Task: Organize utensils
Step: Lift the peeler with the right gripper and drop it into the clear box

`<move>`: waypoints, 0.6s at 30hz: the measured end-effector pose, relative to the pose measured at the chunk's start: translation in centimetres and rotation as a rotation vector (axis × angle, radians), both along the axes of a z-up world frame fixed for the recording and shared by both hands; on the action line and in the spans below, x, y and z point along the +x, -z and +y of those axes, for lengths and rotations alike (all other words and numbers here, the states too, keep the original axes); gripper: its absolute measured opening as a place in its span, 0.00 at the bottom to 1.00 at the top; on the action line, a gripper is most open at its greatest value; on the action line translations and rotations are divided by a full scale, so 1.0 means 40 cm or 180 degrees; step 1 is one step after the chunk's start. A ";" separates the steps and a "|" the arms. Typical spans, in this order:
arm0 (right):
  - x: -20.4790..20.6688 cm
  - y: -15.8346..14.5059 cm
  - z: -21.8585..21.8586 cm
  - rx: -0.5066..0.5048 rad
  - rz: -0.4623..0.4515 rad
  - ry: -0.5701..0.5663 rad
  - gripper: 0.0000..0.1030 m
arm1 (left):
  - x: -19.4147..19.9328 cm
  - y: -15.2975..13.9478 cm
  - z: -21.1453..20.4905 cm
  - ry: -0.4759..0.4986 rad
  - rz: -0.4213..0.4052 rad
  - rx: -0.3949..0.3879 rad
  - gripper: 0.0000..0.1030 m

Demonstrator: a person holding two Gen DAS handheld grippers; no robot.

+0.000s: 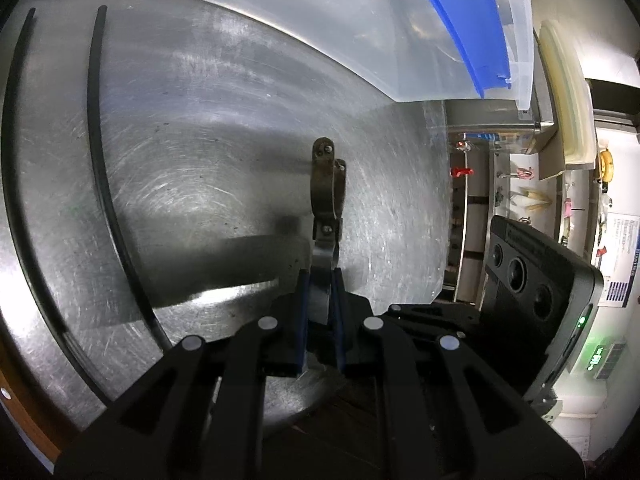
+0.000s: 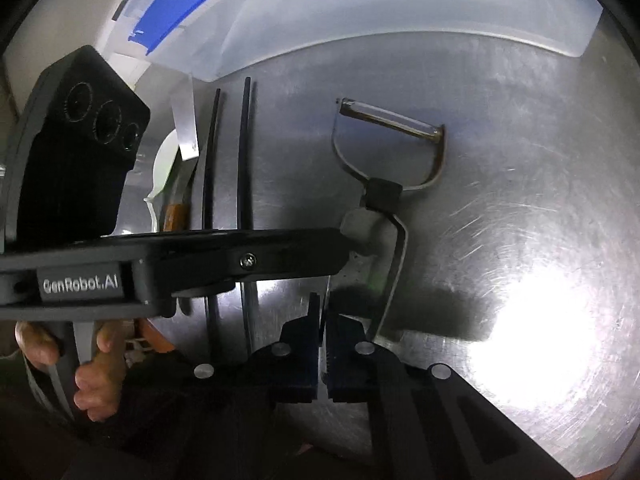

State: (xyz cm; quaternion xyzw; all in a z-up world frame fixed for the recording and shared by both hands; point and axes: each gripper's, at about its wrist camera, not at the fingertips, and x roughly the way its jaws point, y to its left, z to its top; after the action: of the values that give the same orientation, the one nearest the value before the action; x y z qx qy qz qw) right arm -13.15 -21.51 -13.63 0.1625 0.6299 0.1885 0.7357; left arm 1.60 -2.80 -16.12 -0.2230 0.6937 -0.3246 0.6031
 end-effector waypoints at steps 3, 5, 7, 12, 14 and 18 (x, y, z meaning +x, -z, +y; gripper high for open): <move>-0.009 -0.016 0.001 0.0157 -0.0116 -0.0067 0.02 | 0.003 0.007 -0.007 0.0054 0.0043 0.0010 0.10; -0.014 -0.026 0.004 0.0156 -0.0171 -0.0121 0.03 | 0.002 0.015 -0.014 0.0063 0.0082 0.0035 0.10; -0.017 -0.025 -0.007 0.0175 -0.0148 -0.0124 0.02 | 0.004 0.020 -0.016 0.0042 0.0098 0.0044 0.10; -0.026 -0.044 -0.028 0.0326 -0.0163 -0.0130 0.02 | 0.001 -0.013 -0.018 0.0033 -0.0042 0.0025 0.10; -0.034 -0.067 -0.033 0.0396 -0.0181 -0.0135 0.02 | -0.008 -0.048 -0.023 0.0100 -0.0167 0.0028 0.10; -0.055 -0.167 -0.037 0.0587 -0.0390 -0.0132 0.02 | -0.029 -0.180 -0.036 0.0280 -0.0620 -0.0055 0.10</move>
State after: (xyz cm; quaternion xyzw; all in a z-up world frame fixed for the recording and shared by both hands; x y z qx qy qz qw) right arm -15.36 -22.98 -6.94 0.2046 0.5670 0.2705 0.7506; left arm 0.43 -4.24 -8.93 -0.1649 0.6380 -0.3770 0.6509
